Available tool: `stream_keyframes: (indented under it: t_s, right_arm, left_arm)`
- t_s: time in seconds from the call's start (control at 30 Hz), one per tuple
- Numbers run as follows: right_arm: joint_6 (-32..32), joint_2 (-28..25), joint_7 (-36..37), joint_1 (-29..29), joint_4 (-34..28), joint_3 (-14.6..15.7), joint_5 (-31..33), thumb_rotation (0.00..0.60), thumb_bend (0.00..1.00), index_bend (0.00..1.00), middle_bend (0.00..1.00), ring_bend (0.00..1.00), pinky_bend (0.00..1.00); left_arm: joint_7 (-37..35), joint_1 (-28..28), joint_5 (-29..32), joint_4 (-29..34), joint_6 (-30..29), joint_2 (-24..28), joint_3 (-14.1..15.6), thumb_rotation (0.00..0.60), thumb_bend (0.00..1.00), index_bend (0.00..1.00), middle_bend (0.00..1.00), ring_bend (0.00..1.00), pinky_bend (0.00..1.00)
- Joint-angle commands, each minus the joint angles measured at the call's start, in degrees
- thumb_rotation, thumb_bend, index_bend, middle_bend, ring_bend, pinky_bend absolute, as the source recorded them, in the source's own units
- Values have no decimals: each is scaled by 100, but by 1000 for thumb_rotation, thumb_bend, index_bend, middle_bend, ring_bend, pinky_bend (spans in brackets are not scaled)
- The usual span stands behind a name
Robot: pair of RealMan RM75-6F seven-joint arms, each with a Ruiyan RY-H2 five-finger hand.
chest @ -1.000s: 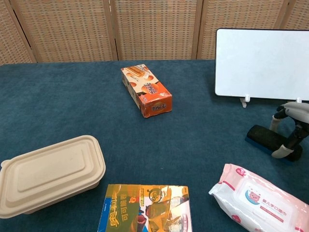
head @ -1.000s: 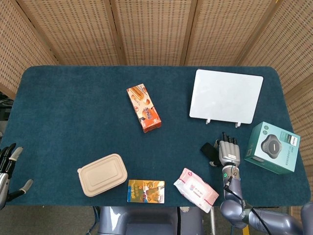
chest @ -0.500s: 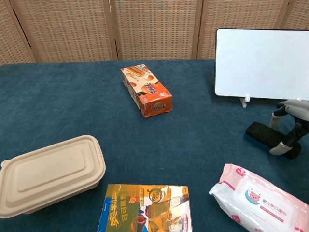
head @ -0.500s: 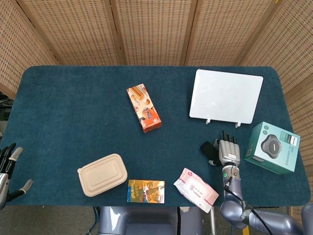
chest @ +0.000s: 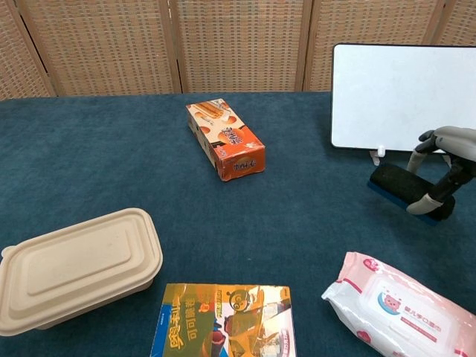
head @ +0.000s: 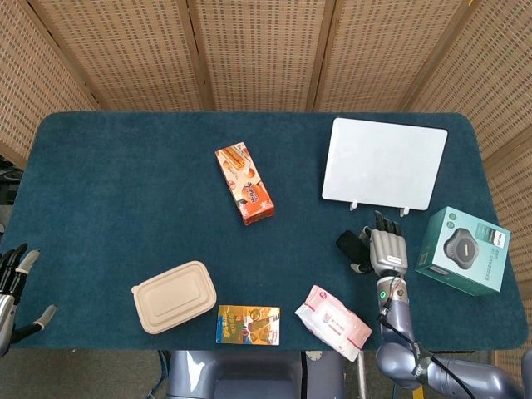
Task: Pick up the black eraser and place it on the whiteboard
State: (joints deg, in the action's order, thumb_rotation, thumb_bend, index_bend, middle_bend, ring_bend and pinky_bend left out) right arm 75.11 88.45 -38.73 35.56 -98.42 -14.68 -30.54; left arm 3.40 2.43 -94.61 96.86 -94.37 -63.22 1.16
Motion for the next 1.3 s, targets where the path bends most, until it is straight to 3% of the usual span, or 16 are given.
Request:
stream_keyframes:
  t_s: [0.03,0.33,0.8,1.3]
  right_arm:
    - [58,-35,134,-21,-61,-58,-169,600,196,430,0,0,0]
    - [80,-63,233,25,-38,-227,-280,600,195,436,0,0,0]
    - [89,76,693,349,297,-852,-721,600,195,445,0,0,0]
    - [45,871,1401,854,1763,-1394,-1042,600,181,454,0,0,0]
  left_arm:
    - [-15,0,-6,1,1,5,4,600,250,0,0,0,0]
    - [-36,-10,46,-18,26,5,-17,600,250,0,0,0,0]
    - [-87,-85,231,-66,189,-17,-84,600,250,0,0,0,0]
    - [-198,-164,448,-67,359,-12,-160,600,250,0,0,0,0]
